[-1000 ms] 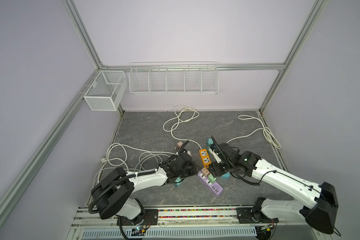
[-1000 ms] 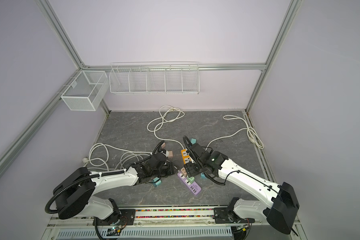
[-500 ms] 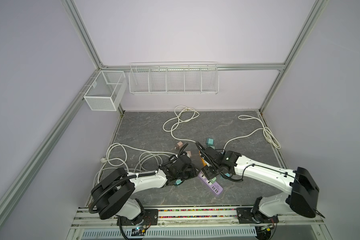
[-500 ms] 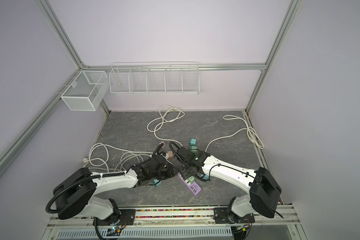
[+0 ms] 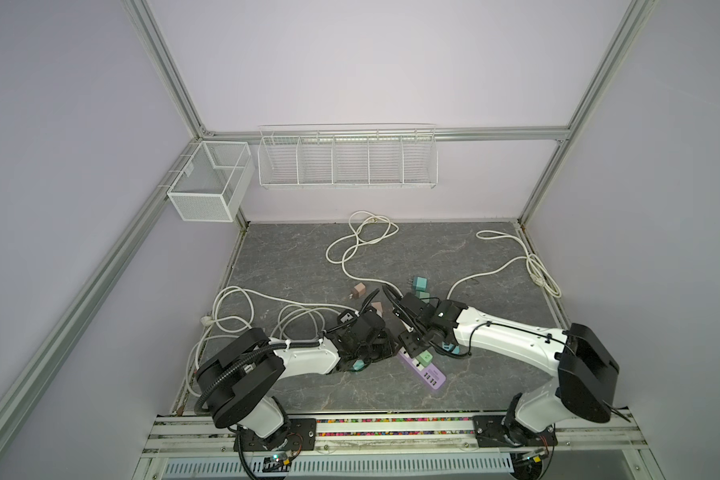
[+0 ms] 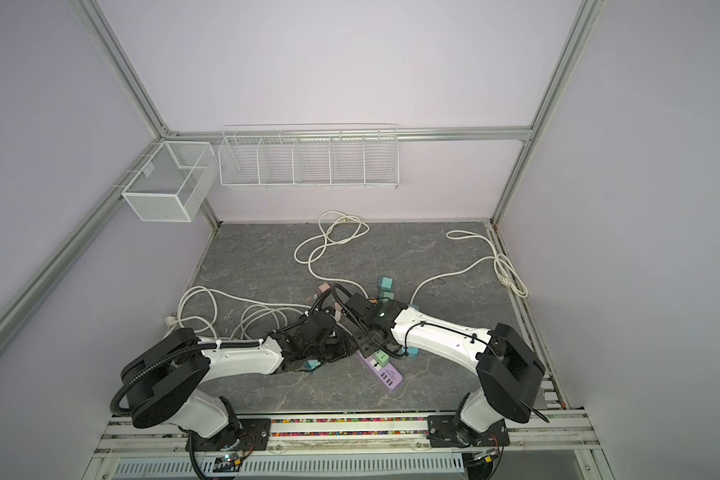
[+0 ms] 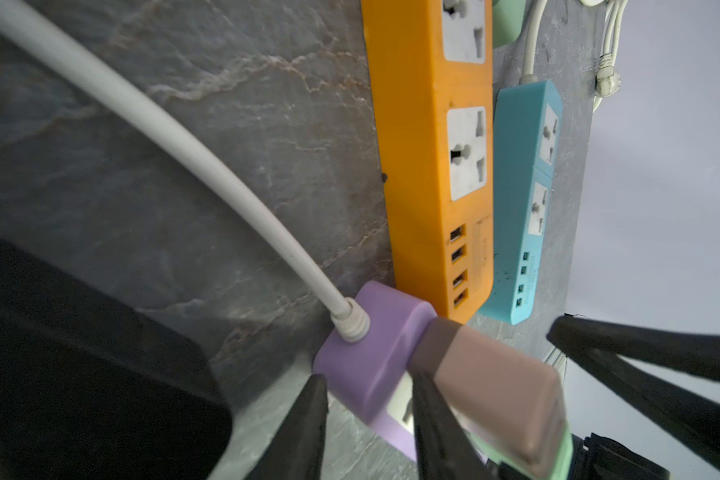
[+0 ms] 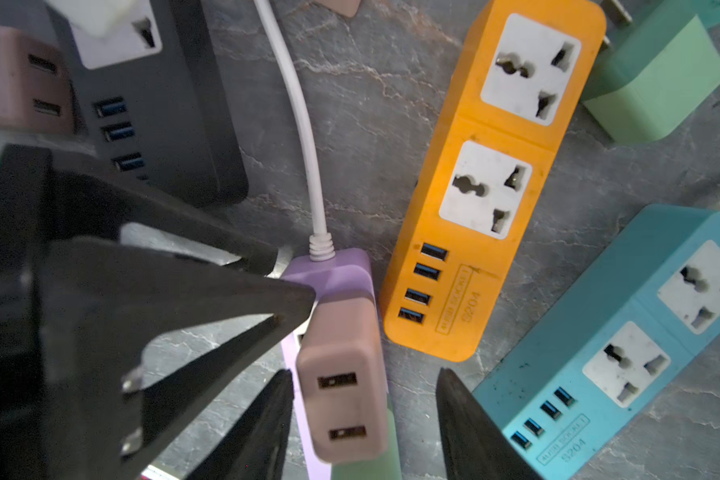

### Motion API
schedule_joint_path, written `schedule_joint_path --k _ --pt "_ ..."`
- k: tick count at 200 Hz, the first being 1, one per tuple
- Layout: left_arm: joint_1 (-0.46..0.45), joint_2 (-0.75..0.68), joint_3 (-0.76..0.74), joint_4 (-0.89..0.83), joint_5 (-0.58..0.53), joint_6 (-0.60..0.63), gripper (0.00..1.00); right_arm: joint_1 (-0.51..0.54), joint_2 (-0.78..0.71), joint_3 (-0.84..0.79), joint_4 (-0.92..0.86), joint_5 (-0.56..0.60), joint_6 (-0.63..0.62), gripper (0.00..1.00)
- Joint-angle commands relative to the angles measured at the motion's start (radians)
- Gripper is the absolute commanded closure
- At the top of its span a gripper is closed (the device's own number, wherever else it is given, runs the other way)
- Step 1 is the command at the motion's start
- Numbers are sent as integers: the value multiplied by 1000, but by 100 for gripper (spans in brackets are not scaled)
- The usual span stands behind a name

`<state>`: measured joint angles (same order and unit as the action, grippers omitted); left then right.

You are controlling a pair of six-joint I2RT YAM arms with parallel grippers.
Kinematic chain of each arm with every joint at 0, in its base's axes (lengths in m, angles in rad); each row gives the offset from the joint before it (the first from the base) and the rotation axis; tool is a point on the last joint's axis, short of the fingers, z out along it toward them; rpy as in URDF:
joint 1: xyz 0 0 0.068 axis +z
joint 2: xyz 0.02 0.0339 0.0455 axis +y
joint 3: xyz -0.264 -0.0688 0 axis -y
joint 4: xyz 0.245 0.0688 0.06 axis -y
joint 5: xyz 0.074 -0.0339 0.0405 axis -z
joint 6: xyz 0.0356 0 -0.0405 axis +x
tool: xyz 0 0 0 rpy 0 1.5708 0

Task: Pull the plug off the socket
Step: 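Move the right gripper onto the pink adapter while the left gripper pins the purple strip, then grip the pink adapter with the right gripper and pull it up from the purple strip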

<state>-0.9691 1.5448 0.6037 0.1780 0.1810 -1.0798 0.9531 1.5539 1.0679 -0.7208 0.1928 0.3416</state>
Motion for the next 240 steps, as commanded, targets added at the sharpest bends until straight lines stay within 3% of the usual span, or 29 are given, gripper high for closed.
schedule_joint_path --k 1,139,240 --pt "-4 16 -8 2 2 -23 64 -7 21 24 10 -7 -24 44" --pt "-4 67 1 -56 9 -20 67 -14 104 29 20 -32 -36 52" --pt "-4 69 -12 -87 3 -15 68 -25 120 26 31 -63 -59 66"
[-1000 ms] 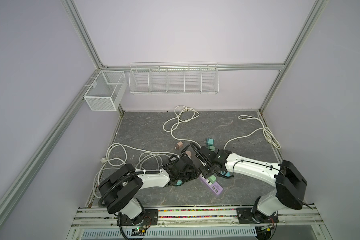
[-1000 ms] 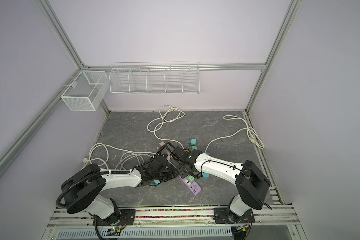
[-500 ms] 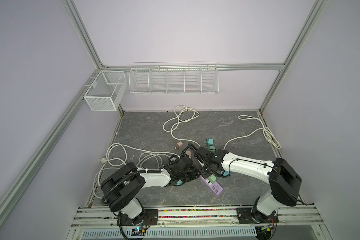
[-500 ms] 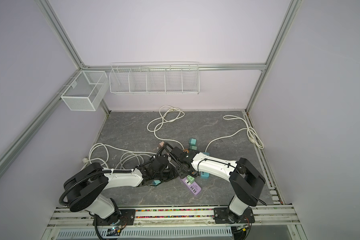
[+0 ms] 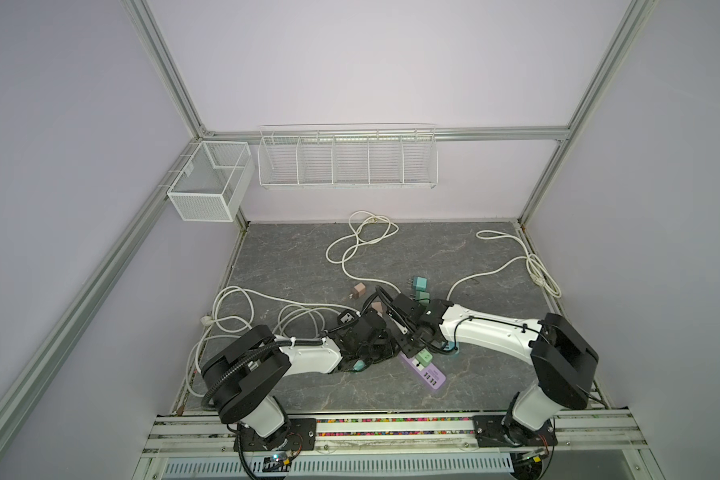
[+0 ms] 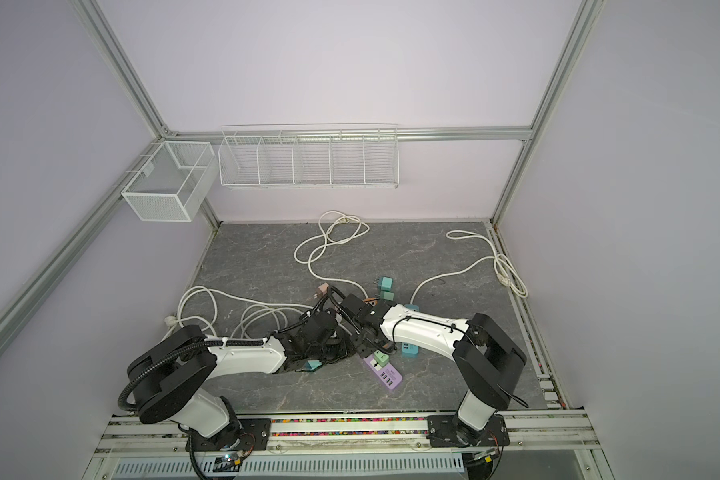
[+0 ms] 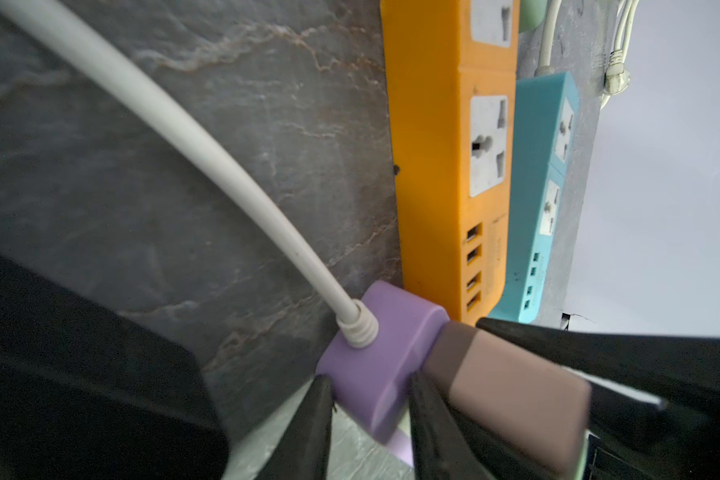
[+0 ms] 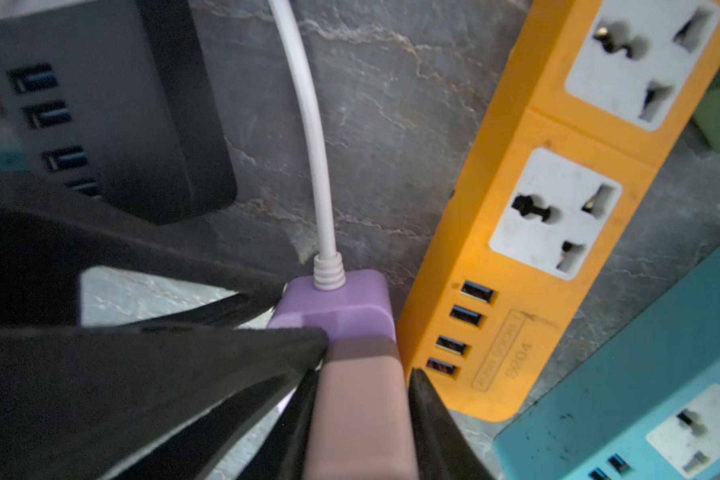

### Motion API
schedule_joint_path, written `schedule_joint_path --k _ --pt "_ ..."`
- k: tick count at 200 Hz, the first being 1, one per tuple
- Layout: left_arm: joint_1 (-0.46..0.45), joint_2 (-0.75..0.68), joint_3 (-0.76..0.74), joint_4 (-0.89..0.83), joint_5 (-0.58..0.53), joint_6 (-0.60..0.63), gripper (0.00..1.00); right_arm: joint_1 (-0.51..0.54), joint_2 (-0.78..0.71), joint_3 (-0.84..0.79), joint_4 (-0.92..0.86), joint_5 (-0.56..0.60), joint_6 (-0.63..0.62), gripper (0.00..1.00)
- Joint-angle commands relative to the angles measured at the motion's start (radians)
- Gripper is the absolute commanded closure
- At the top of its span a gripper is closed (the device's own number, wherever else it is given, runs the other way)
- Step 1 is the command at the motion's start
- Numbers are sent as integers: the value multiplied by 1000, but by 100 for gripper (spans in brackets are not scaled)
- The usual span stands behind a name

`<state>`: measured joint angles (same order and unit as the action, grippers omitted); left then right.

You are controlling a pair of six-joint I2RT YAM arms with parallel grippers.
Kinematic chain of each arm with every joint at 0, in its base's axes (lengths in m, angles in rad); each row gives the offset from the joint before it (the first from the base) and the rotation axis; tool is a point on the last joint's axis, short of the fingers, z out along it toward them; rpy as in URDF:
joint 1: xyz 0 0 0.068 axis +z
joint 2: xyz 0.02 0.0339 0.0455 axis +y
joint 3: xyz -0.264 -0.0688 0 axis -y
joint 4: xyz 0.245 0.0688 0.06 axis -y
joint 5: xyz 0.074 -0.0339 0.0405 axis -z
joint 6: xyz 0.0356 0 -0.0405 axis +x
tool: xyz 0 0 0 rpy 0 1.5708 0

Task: Pull the plug off the socket
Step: 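Grip the pink adapter with the right gripper and pull it up from the purple strip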

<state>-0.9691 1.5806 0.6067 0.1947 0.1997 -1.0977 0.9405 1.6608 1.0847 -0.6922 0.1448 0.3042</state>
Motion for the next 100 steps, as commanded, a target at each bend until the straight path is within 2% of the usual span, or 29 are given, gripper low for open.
schedule_joint_path --k 1,71,100 --pt "-5 33 -15 -103 -17 2 68 -12 12 9 2 -14 -22 66" --pt "-5 47 -22 -96 -8 -5 70 -26 -27 12 -15 15 -27 72" --pt "-5 50 -16 -102 -8 -4 70 -22 -37 6 1 -29 -25 74"
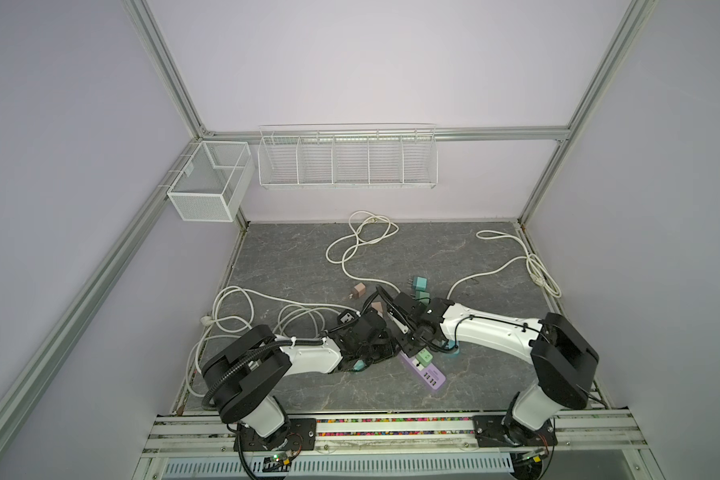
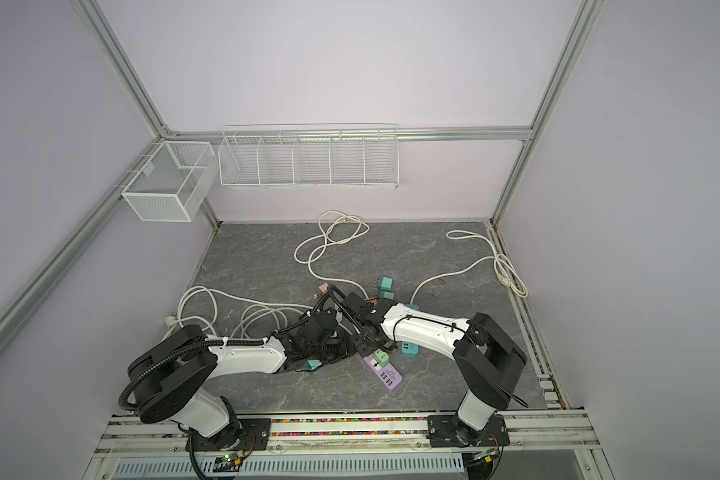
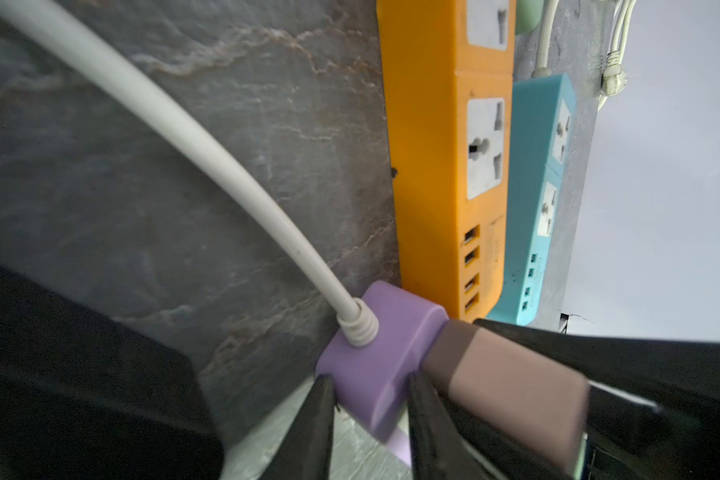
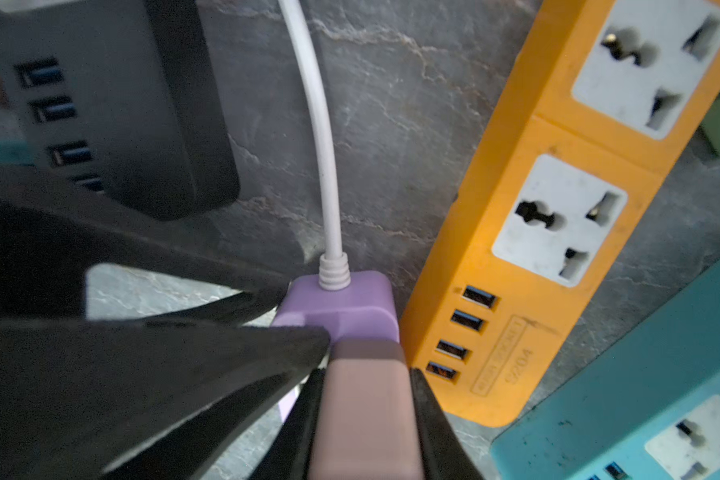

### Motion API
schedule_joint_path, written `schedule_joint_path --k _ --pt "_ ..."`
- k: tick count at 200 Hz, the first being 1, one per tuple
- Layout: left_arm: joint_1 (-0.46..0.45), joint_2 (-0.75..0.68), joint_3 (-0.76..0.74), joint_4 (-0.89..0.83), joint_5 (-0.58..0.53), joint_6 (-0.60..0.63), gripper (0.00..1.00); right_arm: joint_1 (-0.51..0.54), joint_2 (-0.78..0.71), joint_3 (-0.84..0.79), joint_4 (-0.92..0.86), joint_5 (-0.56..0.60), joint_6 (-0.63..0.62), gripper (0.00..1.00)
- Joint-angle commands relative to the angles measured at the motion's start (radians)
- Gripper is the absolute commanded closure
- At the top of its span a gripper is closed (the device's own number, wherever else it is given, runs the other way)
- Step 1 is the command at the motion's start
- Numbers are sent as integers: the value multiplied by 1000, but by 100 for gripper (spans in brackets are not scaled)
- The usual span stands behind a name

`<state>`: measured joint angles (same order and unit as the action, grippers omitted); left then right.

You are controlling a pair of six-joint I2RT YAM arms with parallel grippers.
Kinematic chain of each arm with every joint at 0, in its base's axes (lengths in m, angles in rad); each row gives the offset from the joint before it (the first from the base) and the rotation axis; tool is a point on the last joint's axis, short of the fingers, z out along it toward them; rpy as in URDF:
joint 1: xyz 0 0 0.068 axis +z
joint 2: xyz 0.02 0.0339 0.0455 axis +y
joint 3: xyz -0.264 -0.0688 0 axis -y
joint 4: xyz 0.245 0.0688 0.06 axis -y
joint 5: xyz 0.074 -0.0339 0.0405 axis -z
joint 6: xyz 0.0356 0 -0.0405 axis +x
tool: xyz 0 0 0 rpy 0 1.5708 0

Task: Pull the plug off the socket
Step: 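Grip the pink adapter with the right gripper and pull it up from the purple strip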

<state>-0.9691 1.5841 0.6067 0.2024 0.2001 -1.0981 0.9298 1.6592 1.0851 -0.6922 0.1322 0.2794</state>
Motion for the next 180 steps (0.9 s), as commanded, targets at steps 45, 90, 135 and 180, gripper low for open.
schedule_joint_path --k 45,90,135,180 --pt "-8 56 -12 -110 2 -3 70 -26 -56 10 -15 43 -1 74" --pt "-11 63 -7 -115 2 -3 70 -23 -76 -8 35 -14 0 76" --pt "-11 66 -1 -124 3 0 71 -45 -97 -3 20 8 -8 76" --pt "-13 58 -3 -128 -2 1 71 -46 -129 -6 4 47 10 77"
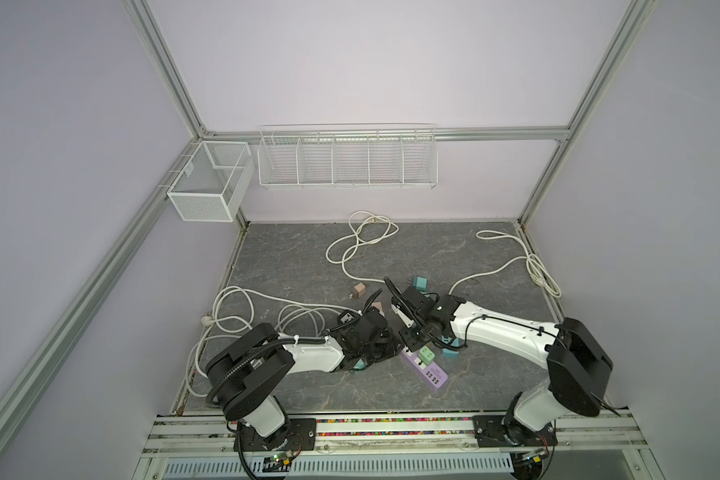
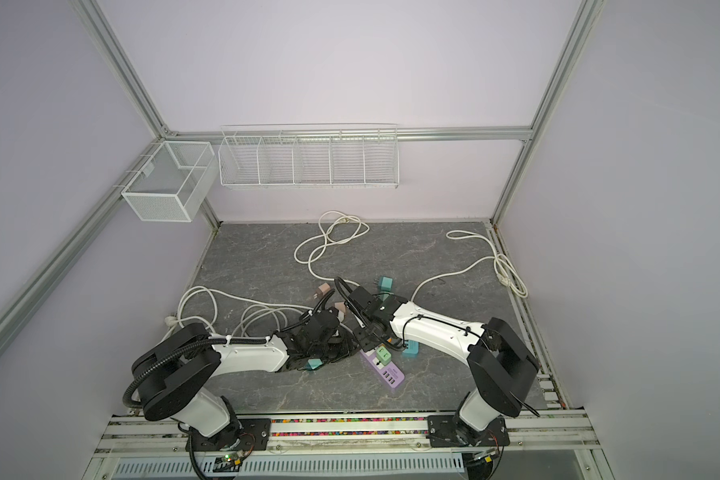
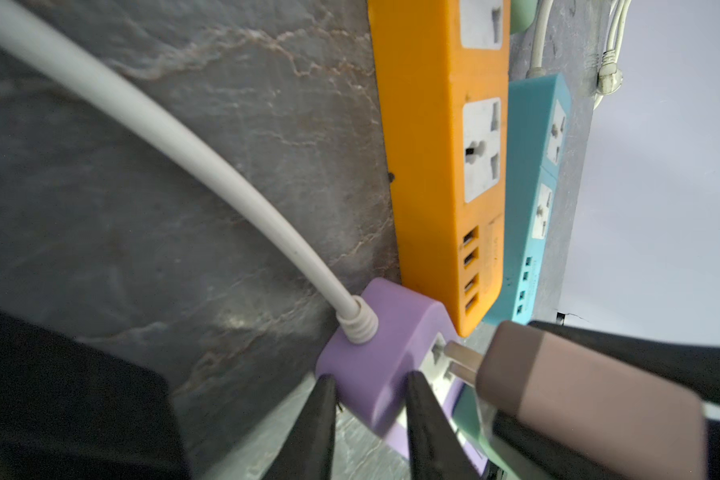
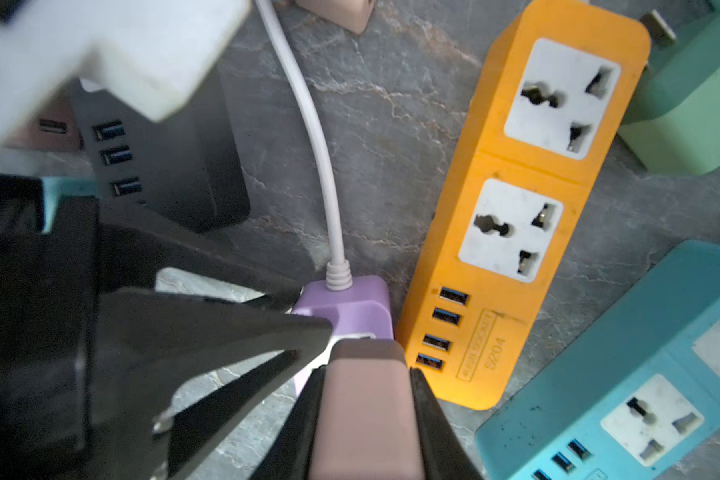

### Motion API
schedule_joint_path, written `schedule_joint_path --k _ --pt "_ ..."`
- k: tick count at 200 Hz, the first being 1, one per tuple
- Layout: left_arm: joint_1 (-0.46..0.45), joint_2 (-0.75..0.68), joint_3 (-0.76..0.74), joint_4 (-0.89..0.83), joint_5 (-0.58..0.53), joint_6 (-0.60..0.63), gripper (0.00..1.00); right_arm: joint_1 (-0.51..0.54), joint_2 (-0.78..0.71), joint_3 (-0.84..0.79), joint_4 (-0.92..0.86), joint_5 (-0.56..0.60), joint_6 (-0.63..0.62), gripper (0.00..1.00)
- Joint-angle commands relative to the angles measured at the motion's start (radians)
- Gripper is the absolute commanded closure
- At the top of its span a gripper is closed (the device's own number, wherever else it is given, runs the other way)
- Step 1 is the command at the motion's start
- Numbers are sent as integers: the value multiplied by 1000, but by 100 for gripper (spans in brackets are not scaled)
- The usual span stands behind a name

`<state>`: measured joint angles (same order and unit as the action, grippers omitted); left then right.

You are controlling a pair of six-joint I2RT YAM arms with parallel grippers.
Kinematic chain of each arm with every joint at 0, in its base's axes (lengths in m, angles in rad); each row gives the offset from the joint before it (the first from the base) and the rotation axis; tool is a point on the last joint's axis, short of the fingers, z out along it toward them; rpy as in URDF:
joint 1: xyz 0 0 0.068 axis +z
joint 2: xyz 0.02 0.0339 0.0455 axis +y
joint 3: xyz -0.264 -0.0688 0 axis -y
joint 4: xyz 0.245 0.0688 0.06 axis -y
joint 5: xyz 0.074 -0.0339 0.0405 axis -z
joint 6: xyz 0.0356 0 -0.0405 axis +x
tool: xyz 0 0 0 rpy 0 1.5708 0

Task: Pull the plug off the socket
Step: 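Grip the pink adapter with the right gripper and pull it up from the purple strip, then carry the pink adapter away from the strips with the right gripper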

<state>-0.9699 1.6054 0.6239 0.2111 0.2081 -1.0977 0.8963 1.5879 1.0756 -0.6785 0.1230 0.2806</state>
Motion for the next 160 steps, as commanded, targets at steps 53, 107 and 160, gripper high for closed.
schedule_joint_path --k 53,107,160 --pt "-13 28 23 -145 -12 38 71 -107 -214 -38 -5 -17 23 75" --pt "-7 -9 127 -231 -46 131 68 -192 -321 -111 77 -101 100 75" --pt "22 -82 175 -303 -115 203 67 -227 -311 -155 224 -153 202 77"
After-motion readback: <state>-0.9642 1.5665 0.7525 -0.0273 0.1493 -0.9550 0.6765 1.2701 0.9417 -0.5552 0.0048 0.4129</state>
